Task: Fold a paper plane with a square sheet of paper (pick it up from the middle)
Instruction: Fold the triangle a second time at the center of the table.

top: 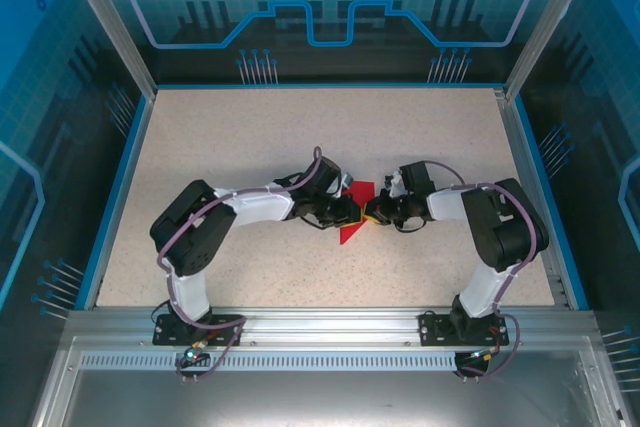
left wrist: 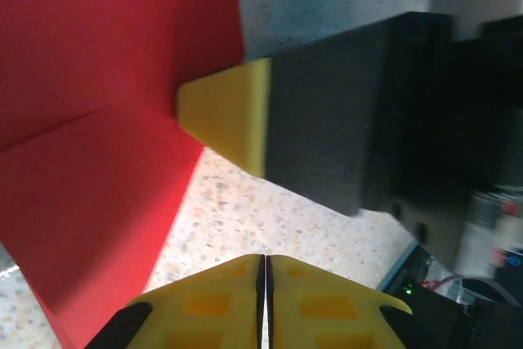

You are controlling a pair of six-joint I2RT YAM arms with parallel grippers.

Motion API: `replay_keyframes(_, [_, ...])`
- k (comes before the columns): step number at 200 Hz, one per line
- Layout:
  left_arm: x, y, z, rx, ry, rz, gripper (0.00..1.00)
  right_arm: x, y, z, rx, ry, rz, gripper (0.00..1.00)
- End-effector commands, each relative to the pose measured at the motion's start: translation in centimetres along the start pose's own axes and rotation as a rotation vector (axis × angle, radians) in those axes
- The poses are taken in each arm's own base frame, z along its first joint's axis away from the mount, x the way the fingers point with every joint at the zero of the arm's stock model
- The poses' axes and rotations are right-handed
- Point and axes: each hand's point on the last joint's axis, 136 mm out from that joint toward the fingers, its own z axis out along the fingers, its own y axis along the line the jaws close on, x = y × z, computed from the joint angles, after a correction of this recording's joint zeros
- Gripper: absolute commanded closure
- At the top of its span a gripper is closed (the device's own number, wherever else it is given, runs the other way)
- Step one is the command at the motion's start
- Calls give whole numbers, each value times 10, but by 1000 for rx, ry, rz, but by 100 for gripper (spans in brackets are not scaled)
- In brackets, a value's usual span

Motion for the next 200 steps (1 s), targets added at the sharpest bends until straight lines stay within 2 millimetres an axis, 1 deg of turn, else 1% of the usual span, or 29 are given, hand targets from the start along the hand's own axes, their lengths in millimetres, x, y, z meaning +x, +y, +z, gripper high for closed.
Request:
replay_keyframes(1, [7,31,11,-79,27,-80,88,7,-43,5,145,11,85,100])
replay_keyframes(21, [19,47,11,-113,42,-94,88,6,-40,4,138,8,79,100])
replay_keyframes(46, [35,72,8,-185,66,-106,89,5,-36,3,127,6,71,100])
replay_keyframes(61, [44,85,7,-224,84,-116,90,3,-28,1,104,3,57,100])
replay_keyframes(78, [50,94,6,-245,93,-119,90,0,-14,-5,76,-10,16,100])
replay_keyframes(100, [51,98,6,-261,91,-116,91,-2,11,-16,48,-29,-64,100])
replay_keyframes(115, [50,96,6,-258,90,-108,91,3,26,-21,38,-36,-119,100])
replay_keyframes(130, [47,94,6,-254,86,-105,91,10,32,-23,43,-35,-139,100])
replay_keyframes(160, [45,91,7,-243,83,-102,91,22,37,-14,36,-11,-147,100])
replay_keyframes(187, [45,89,9,-233,86,-101,91,27,28,-1,48,6,-124,100])
replay_keyframes(200, [45,89,9,-232,87,-102,91,30,28,6,21,24,-118,100])
